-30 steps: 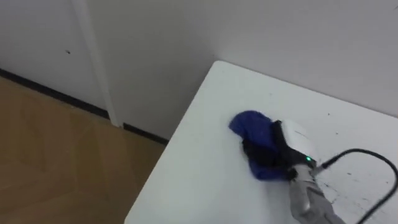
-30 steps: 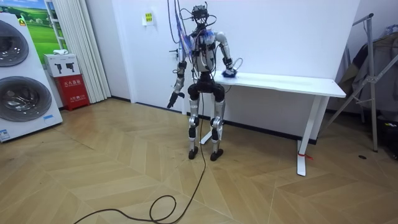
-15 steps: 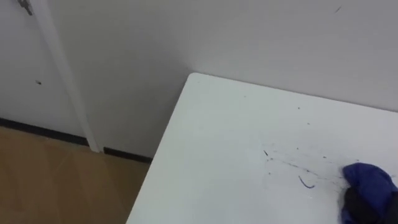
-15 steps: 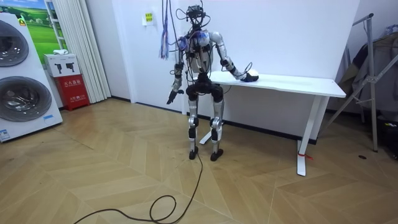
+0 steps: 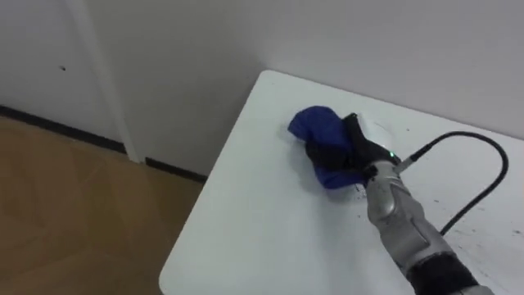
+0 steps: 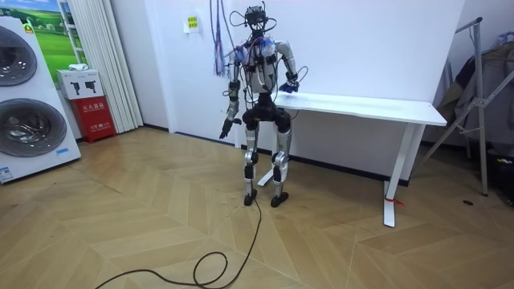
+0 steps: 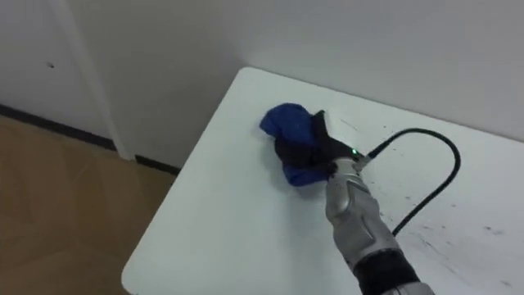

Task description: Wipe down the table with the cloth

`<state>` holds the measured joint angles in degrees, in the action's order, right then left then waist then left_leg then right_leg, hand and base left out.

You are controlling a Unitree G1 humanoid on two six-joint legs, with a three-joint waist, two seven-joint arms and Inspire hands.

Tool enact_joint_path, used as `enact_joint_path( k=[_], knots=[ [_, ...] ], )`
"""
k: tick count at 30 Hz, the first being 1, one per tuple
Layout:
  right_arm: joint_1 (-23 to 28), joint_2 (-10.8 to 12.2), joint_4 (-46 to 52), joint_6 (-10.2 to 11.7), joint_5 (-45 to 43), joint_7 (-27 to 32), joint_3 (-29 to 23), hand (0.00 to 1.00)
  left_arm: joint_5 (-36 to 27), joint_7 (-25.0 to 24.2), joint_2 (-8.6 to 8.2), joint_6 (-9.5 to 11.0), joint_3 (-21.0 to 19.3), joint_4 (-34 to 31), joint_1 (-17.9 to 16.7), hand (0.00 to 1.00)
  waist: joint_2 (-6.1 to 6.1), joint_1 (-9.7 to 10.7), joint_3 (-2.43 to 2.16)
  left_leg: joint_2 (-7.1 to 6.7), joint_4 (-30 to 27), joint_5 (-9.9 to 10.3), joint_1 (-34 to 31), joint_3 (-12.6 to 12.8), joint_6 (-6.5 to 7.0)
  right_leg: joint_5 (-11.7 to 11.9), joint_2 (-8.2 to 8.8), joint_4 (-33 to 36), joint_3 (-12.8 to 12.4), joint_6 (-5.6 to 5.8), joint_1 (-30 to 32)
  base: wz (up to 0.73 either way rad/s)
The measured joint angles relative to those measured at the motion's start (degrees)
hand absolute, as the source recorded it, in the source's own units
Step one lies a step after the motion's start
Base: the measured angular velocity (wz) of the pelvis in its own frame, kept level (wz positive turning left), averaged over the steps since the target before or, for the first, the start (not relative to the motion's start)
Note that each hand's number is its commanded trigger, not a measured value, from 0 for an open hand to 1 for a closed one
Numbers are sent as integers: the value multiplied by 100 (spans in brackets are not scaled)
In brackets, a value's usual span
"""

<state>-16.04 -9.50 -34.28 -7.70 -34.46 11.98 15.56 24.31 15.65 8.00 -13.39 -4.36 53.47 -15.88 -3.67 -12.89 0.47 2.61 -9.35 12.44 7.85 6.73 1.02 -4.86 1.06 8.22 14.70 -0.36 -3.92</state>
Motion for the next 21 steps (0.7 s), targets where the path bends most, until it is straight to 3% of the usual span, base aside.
enact_joint_path(
  k=[1, 2, 4, 6, 7, 10, 13, 15, 17, 20, 21],
  knots=[
    [289, -12, -245, 82, -9, 64, -45, 100, -4, 0, 9, 0, -26, -1, -84, 0, -4, 8, -3, -13, 0, 0, 1, -71, 0, -4, 13, -55, 41, 6, -67, 44],
    [511, -19, -257, 326, -10, 352, -140, 100, -4, 0, 8, 0, -41, 0, -122, 0, -1, 32, -1, -29, -1, 0, 13, -73, -1, -16, 33, -81, 55, 25, -109, 46],
    [1177, -183, -326, 914, -160, 1063, -383, 100, 20, 0, 13, 12, -127, 21, -304, 0, 19, 367, -10, -92, 1, -1, 157, -80, -2, -99, 142, -124, 82, 139, -361, 44],
    [1804, -361, -333, 1124, -208, 1616, -867, 100, 173, -6, 18, 62, -290, 53, -304, 0, 30, 507, -29, -168, 23, -1, 272, -61, -2, -173, 233, -130, 75, 250, -504, 23],
    [2190, -427, -334, 1195, -158, 1895, -1256, 100, 287, -8, 22, 133, -442, 44, -332, 0, 59, 529, -62, -204, 26, -1, 299, -42, -2, -183, 267, -124, -3, 264, -530, -5],
    [2587, -444, -671, 1271, 12, 2418, -2043, 100, 290, 13, 57, 258, -867, 25, -357, 0, 78, 778, -108, -243, 27, 4, 307, 119, 7, -183, 311, -105, -53, 266, -527, -20],
    [2842, -465, -993, 1290, 113, 2753, -2529, 100, 297, 90, 72, 299, -934, -4, -344, 0, 80, 1032, -170, -240, 40, 78, 324, 130, 121, -221, 304, -35, -187, 326, -528, 5],
    [2922, -505, -1062, 1290, 237, 2817, -2605, 100, 303, 169, 38, 341, -933, -3, -339, 0, 96, 1106, -179, -220, 67, 155, 343, 108, 245, -232, 270, -38, -186, 344, -547, -6],
    [2913, -510, -1116, 1259, 335, 2814, -2620, 100, 294, 169, 8, 369, -926, -3, -291, 0, 96, 1092, -181, -219, 64, 162, 360, 128, 246, -223, 268, -38, -194, 346, -571, -11],
    [2676, -508, -1121, 991, 472, 2765, -2445, 100, 212, 185, 6, 369, -668, 23, -239, 0, 111, 1065, -180, -209, 17, 159, 404, 150, 226, -202, 262, -31, -213, 330, -572, -10],
    [2512, -501, -1098, 811, 491, 2676, -2342, 100, 208, 187, -9, 367, -588, 43, -216, 0, 115, 1009, -179, -188, 11, 151, 403, 229, 204, -182, 237, 7, -303, 302, -509, -40]
  ],
)
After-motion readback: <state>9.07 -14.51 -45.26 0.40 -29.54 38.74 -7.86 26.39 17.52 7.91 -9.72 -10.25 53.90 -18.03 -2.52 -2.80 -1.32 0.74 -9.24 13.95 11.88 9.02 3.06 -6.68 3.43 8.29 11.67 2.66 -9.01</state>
